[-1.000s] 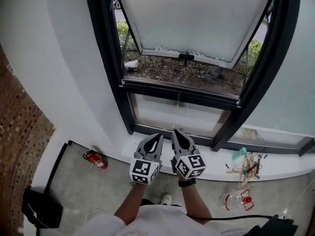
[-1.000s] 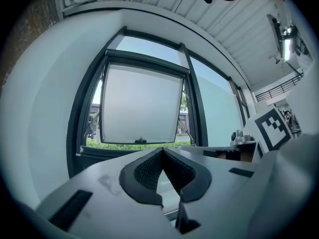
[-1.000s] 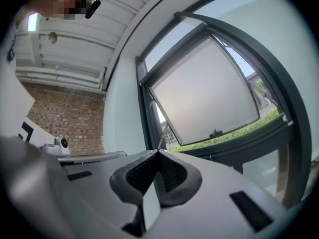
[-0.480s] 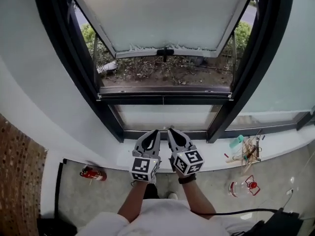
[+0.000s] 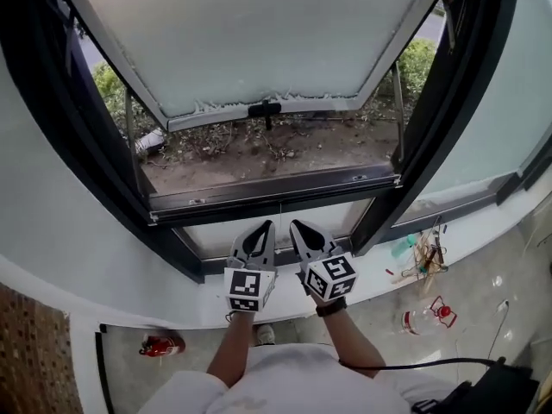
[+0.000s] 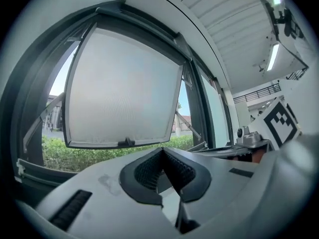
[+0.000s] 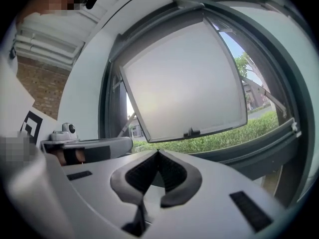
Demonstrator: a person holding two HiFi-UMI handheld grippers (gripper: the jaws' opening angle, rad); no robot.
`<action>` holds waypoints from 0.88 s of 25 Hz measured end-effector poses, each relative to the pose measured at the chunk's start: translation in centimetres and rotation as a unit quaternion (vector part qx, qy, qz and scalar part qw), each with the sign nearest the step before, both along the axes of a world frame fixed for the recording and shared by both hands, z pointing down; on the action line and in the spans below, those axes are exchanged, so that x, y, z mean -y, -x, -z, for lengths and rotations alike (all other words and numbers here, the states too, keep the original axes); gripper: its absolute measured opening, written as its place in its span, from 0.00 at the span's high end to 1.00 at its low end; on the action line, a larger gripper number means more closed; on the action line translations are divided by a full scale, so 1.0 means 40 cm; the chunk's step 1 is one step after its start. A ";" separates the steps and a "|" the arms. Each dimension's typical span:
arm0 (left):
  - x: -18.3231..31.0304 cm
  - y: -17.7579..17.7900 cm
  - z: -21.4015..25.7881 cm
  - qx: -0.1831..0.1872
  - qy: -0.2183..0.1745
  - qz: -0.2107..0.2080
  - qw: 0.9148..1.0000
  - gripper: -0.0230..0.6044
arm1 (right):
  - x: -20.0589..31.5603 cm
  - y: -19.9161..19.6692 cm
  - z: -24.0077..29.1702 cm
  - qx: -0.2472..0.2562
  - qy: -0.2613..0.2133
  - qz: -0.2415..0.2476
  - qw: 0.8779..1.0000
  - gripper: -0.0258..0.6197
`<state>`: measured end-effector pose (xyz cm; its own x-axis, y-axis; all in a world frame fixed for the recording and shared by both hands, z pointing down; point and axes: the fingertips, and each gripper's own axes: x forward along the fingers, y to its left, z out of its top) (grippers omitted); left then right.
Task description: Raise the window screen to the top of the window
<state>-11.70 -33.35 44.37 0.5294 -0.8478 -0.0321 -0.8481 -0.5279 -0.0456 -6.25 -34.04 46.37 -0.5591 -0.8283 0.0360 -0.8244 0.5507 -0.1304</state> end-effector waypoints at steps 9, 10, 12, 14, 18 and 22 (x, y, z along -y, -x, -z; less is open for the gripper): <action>0.114 -0.009 -0.056 0.077 -0.008 -0.057 0.995 0.96 | 0.062 -0.017 -0.164 -0.053 0.069 -0.061 0.994 0.96; 0.128 -0.018 -0.055 0.083 -0.010 -0.061 0.995 0.96 | 0.076 -0.029 -0.178 -0.055 0.073 -0.065 0.994 0.96; 0.154 -0.028 -0.060 0.104 -0.010 -0.060 0.993 0.96 | 0.098 -0.044 -0.201 -0.053 0.076 -0.066 0.994 0.96; 0.176 -0.033 -0.067 0.141 -0.016 -0.051 0.989 0.96 | 0.111 -0.044 -0.218 -0.049 0.075 -0.054 0.995 0.96; 0.197 -0.056 -0.108 0.242 -0.022 -0.060 0.968 0.96 | 0.139 -0.047 -0.266 -0.055 0.092 -0.040 0.993 0.96; 0.204 -0.077 -0.157 0.346 -0.032 -0.091 0.933 0.96 | 0.178 -0.060 -0.340 -0.079 0.134 -0.039 0.987 0.77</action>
